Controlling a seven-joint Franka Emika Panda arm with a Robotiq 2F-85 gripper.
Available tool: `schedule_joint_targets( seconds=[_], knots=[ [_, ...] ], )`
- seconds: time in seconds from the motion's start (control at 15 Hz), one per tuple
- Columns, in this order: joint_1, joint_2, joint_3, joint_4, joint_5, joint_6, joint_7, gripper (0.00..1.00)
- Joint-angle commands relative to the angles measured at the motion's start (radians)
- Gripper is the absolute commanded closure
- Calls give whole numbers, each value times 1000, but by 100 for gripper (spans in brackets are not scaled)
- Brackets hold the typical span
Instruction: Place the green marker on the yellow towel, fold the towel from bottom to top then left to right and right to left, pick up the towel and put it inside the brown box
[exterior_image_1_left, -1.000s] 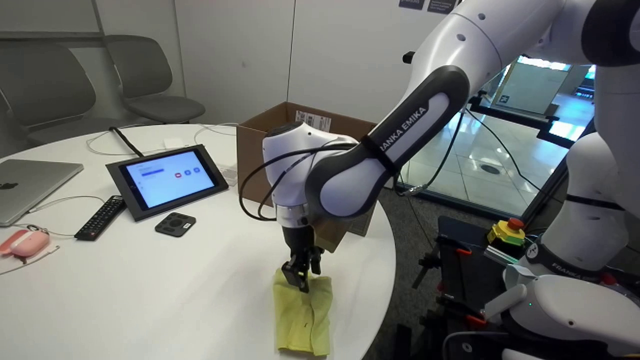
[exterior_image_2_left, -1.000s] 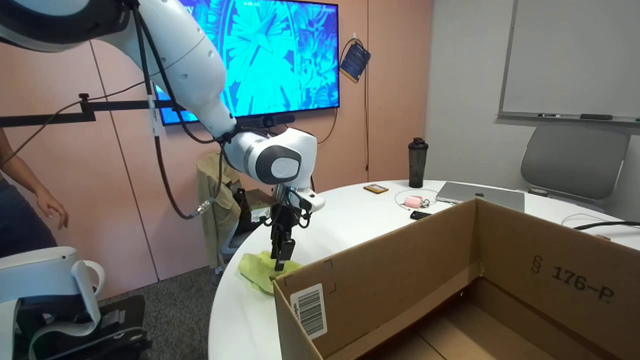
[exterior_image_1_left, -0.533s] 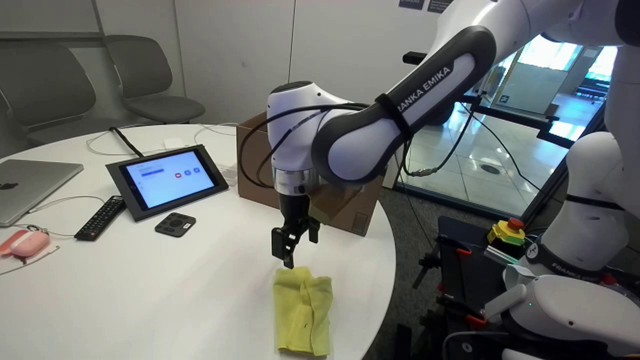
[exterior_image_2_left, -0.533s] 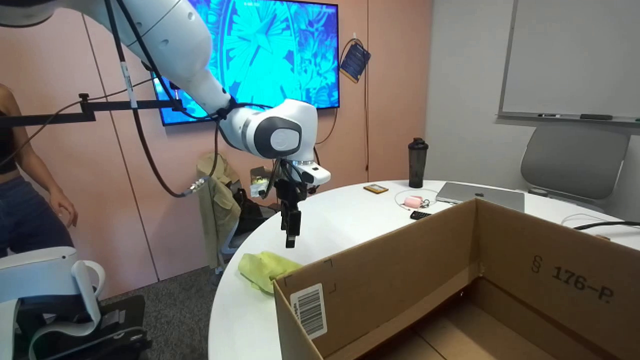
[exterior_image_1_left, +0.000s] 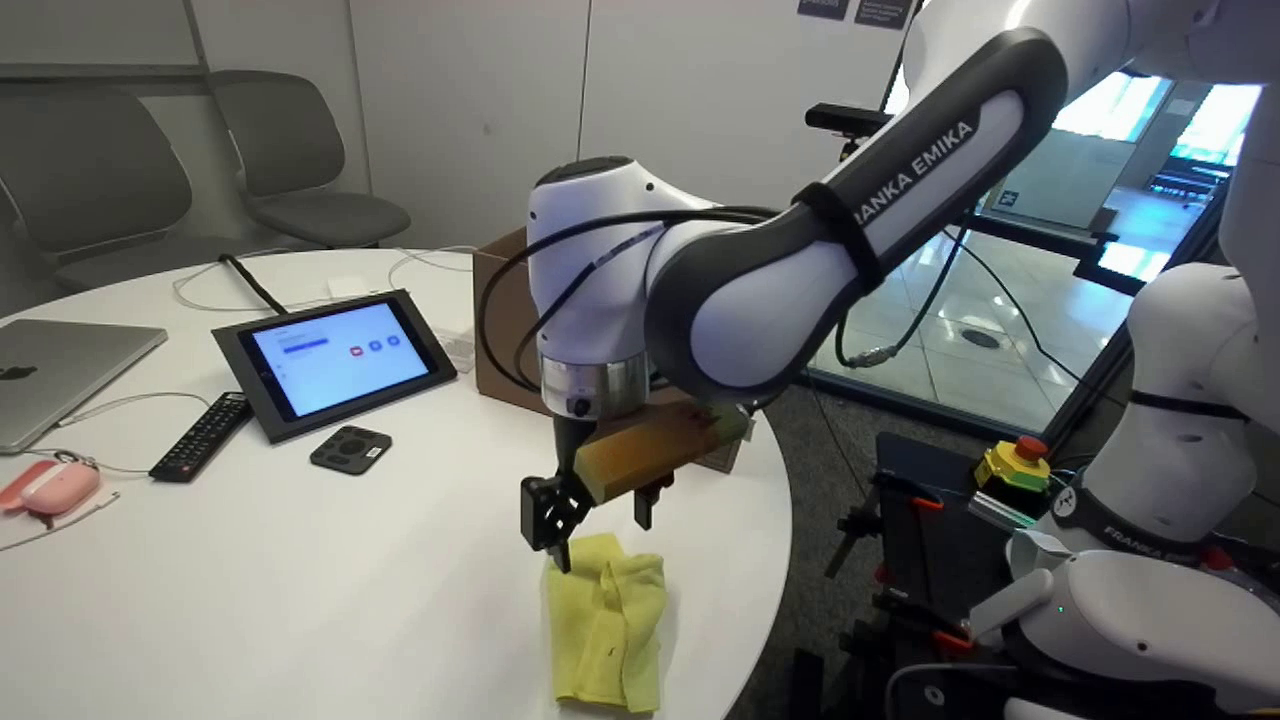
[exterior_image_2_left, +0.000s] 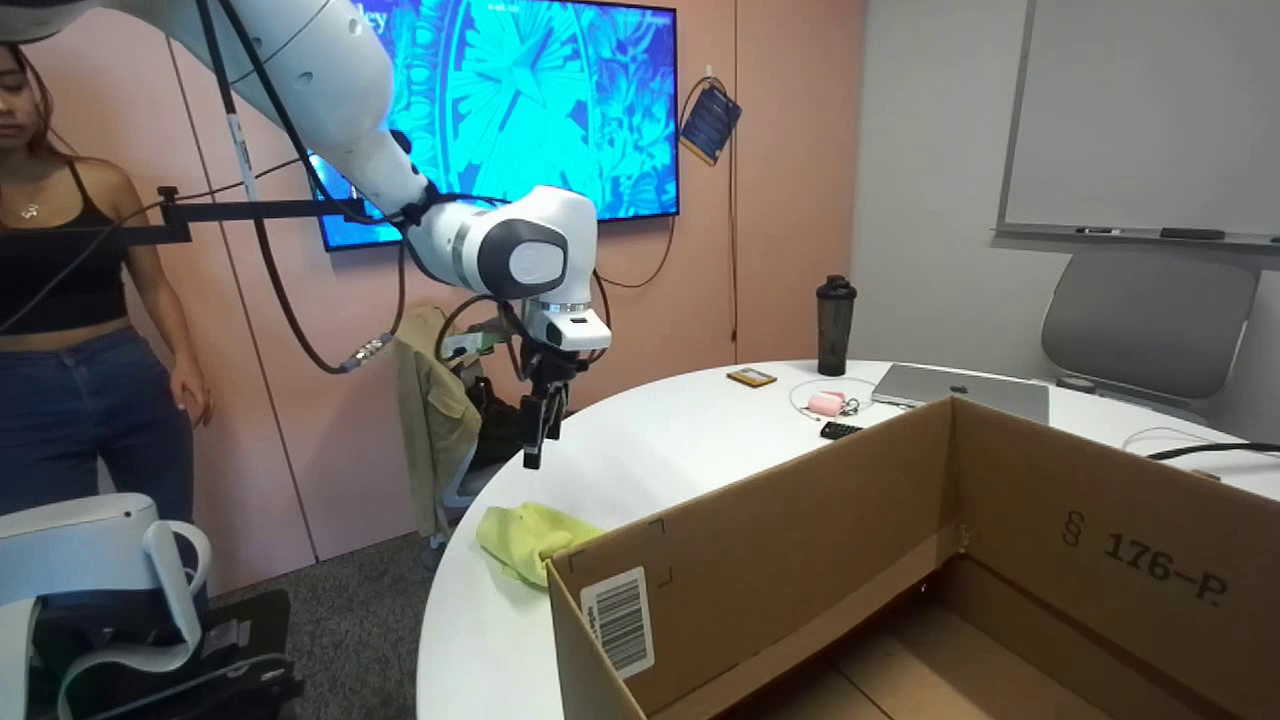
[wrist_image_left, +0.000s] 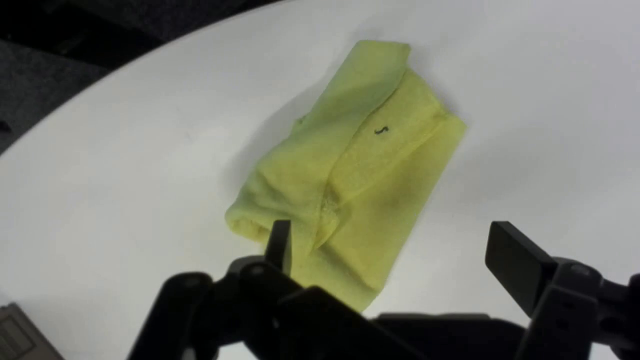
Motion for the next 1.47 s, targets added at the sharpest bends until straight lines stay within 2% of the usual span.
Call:
schedule_joint_targets(
  seconds=[0.0, 0.47, 0.67, 0.87, 1.4],
  knots=[
    [56, 4, 8, 9, 5, -1, 257, 0],
    [128, 45, -4, -10, -44, 53, 715, 0],
    [130, 68, -11, -23, -76, 101, 832, 0],
    [120, 96, -17, -26, -118, 122, 860, 0],
    [65, 128, -45, -85, -234, 214, 763, 0]
  ],
)
